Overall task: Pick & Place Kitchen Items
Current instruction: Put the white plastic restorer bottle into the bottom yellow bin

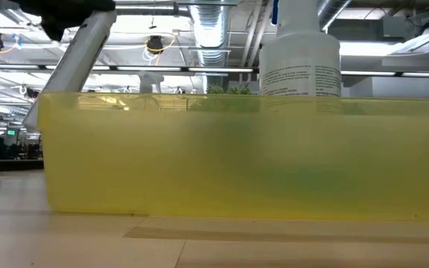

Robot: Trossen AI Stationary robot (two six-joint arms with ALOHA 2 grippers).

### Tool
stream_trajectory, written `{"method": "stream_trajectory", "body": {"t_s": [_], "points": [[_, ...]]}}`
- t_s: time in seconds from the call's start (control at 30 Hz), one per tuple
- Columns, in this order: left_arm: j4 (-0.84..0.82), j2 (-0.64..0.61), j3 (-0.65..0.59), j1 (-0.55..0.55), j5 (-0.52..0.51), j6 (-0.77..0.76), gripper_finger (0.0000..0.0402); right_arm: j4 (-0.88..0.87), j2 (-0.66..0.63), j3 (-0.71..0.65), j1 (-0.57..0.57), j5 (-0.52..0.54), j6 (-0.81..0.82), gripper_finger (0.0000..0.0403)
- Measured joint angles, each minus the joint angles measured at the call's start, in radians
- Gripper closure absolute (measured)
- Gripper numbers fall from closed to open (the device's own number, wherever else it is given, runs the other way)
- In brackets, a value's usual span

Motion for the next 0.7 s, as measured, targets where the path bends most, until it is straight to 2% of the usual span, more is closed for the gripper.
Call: {"method": "stream_trajectory", "body": {"t_s": [0.3, 0.47, 0.7], "points": [[0.224, 0.042, 0.0, 0.0, 0.06, 0.194, 0.0292, 0.0, 0.0, 0.0, 0.0, 0.0, 0.0, 0.0135], [0.379, 0.067, 0.0, 0.009, 0.151, 0.296, 0.0292, 0.0, 0.0, 0.0, 0.0, 0.0, 0.0, 0.0135], [0.47, 0.104, 0.0, 0.09, 0.333, 0.304, 0.0292, 0.0, 0.0, 0.0, 0.0, 0.0, 0.0, 0.0135]]}}
